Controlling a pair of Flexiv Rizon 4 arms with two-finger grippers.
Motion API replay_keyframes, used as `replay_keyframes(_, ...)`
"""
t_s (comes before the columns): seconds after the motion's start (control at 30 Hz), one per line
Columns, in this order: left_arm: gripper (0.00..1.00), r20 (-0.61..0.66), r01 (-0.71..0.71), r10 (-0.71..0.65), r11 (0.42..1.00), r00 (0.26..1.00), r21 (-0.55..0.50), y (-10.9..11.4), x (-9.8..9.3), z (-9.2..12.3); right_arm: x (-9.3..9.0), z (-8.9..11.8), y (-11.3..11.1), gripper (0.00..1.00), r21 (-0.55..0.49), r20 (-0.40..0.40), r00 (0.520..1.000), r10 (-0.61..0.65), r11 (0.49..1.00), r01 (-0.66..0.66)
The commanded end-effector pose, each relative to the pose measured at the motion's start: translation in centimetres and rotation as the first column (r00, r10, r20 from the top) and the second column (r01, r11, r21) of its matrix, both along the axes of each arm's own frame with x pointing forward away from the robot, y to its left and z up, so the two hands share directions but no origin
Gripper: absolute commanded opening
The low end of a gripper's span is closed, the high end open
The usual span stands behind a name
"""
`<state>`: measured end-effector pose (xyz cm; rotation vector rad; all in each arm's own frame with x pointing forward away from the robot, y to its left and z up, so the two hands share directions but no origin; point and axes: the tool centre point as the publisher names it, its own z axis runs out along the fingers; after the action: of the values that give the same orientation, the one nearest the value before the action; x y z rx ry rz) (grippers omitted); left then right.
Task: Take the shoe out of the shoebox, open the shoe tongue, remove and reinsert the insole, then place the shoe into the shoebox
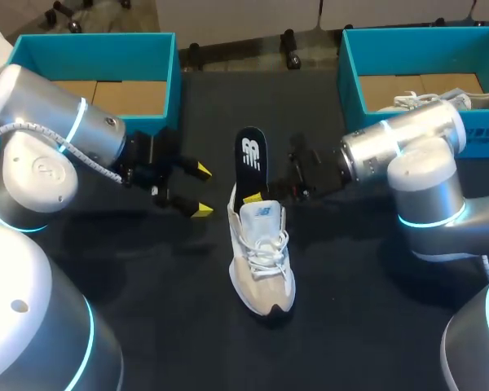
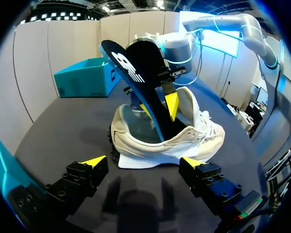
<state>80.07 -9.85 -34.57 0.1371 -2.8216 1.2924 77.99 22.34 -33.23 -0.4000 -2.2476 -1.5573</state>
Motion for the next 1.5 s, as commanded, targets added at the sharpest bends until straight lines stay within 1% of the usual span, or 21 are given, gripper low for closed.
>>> replay_keyframes(0.03, 1.0, 0.001, -0.002, 0.002, 1.0, 1.0, 0.003, 0.0, -0.1, 0.0, 0.5, 0.6, -0.3, 0.24, -0.009, 0.005, 1.0, 0.0, 1.0, 0.0)
replay_keyframes(0.13, 1.0, 0.001, -0.002, 0.002, 1.0, 1.0, 0.003, 0.0, -0.1, 0.0, 1.0, 0.7, -0.1, 0.2, -0.008, 0.017, 1.0, 0.0, 1.0, 0.0)
replay_keyframes(0.2, 1.0, 0.001, -0.002, 0.002, 1.0, 1.0, 0.003, 0.0, -0.1, 0.0, 1.4, 0.6, 0.0, 0.2, -0.003, 0.024, 1.0, 0.005, 1.0, -0.005)
replay_keyframes(0.3, 1.0, 0.001, -0.002, 0.002, 1.0, 1.0, 0.003, 0.0, -0.1, 0.0, 1.8, 0.3, 0.5, 0.21, -0.017, 0.011, 0.999, 0.037, 0.999, -0.037)
replay_keyframes(0.37, 1.0, 0.001, -0.002, 0.002, 1.0, 1.0, 0.003, 0.0, -0.1, 0.0, 2.0, 0.2, 0.6, 0.18, -0.02, 0.003, 0.999, 0.048, 0.999, -0.048)
replay_keyframes(0.4, 1.0, 0.001, -0.002, 0.002, 1.0, 1.0, 0.003, 0.0, -0.1, 0.0, 2.0, 0.2, 0.6, 0.08, -0.022, 0.0, 0.999, 0.052, 0.998, -0.052)
replay_keyframes(0.43, 1.0, 0.001, -0.002, 0.002, 1.0, 1.0, 0.003, 0.0, -0.1, 0.0, 2.0, 0.2, 0.6, 0.0, -0.022, 0.0, 0.999, 0.053, 0.998, -0.053)
replay_keyframes(0.6, 1.0, 0.001, -0.002, 0.002, 1.0, 1.0, 0.003, 0.0, -0.1, 0.0, 1.4, -0.3, 0.2, 0.0, -0.023, -0.037, 0.997, 0.065, 0.998, -0.065)
replay_keyframes(0.93, 1.0, 0.001, -0.002, 0.002, 1.0, 1.0, 0.003, 0.0, -0.1, 0.0, -0.9, -1.8, -0.8, 0.0, -0.039, -0.14, 0.988, 0.071, 0.996, -0.077)
replay_keyframes(1.23, 1.0, 0.001, -0.002, 0.002, 1.0, 1.0, 0.003, 0.0, -0.1, 0.0, -2.5, -2.7, -0.3, 0.0, -0.07, -0.212, 0.973, 0.095, 0.991, -0.112)
replay_keyframes(1.33, 1.0, 0.001, -0.002, 0.002, 1.0, 1.0, 0.003, 0.0, -0.1, 0.0, -2.6, -2.8, -0.3, 0.0, -0.071, -0.214, 0.972, 0.094, 0.991, -0.112)
replay_keyframes(1.37, 1.0, 0.001, -0.002, 0.002, 1.0, 1.0, 0.003, 0.0, -0.1, 0.0, -2.5, -2.6, -0.3, 0.01, -0.072, -0.206, 0.974, 0.089, 0.992, -0.106)
replay_keyframes(1.4, 1.0, 0.001, -0.002, 0.002, 1.0, 1.0, 0.003, 0.0, -0.1, 0.0, -2.4, -2.4, -0.3, 0.17, -0.074, -0.197, 0.977, 0.086, 0.992, -0.102)
replay_keyframes(1.5, 1.0, 0.001, -0.002, 0.002, 1.0, 1.0, 0.003, 0.0, -0.1, 0.0, -2.0, -1.9, -0.3, 0.26, -0.079, -0.171, 0.982, 0.078, 0.992, -0.093)
